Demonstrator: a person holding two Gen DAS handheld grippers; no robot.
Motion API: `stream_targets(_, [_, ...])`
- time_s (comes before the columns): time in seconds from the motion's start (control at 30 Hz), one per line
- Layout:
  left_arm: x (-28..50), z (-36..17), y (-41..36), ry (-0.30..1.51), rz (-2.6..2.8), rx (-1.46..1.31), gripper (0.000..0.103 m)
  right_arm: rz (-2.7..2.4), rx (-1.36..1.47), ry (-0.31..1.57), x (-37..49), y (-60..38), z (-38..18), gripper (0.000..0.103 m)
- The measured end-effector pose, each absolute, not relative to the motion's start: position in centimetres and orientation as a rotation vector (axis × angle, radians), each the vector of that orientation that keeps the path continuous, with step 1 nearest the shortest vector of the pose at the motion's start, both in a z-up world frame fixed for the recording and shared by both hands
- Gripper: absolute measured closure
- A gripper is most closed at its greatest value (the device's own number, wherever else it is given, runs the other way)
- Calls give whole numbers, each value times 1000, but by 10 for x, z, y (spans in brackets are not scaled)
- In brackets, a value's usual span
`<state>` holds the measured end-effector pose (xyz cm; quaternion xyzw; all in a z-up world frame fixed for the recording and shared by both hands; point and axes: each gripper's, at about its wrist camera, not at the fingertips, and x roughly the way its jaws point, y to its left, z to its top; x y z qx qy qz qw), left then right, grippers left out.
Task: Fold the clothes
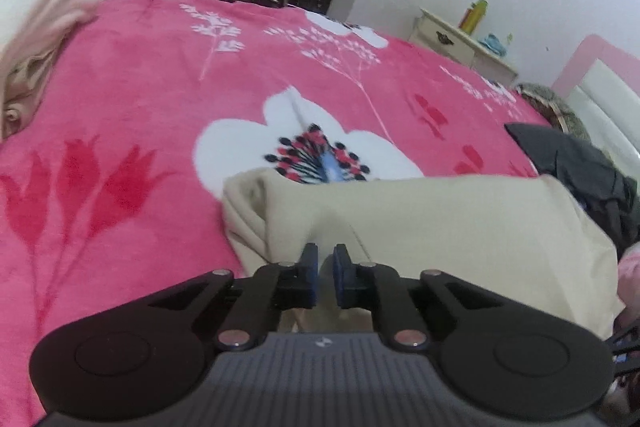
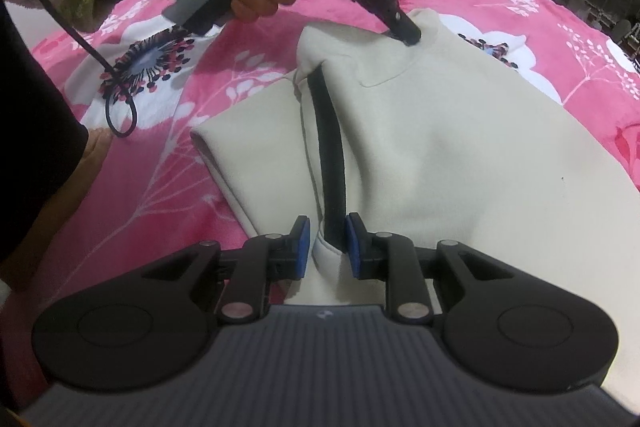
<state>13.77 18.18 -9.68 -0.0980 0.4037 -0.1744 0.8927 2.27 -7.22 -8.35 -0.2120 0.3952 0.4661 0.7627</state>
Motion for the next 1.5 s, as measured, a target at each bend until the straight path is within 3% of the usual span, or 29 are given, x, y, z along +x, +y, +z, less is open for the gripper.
stream_targets(0.1, [142,-88,185,811,-314,-173,89,1024,-464,854,23,-73,-85,83])
stream_targets(0.13, [142,-84,185,793,-272,-159,69,1025,-457,855,23,-74,-85,83])
stream_targets(0.17, [143,-80,186,769,-231,-154,57,1026,-451,856,24,-75,-85,83])
stream_targets(0.43, [126,-55,138,744,-454,-170,54,979,-253,806,31,-103,-47,83])
stream_targets(0.67, [102,-87,92,832,-627,-9,53,570,-5,819,84,-199,-7,83])
stream_targets(0.83, [98,-92,96,830,-653,7,51,120,13,931,128,-265,-38,83])
stream_targets(0.97, [99,-94,98,839,-660,-7,51,-109,145,1194,129,-307,-91,84])
stream_targets(1.13, [100,-96,100,849,-670,-25,51,-145,66,1159,127,-297,-69,83])
stream_targets(1.3, [102,-97,102,860,-679,-43,50,-81,18,989,165,-288,-41,83])
stream_targets(1.5, [102,-99,104,861,-689,-54,50,-7,162,983,222,-310,-82,85])
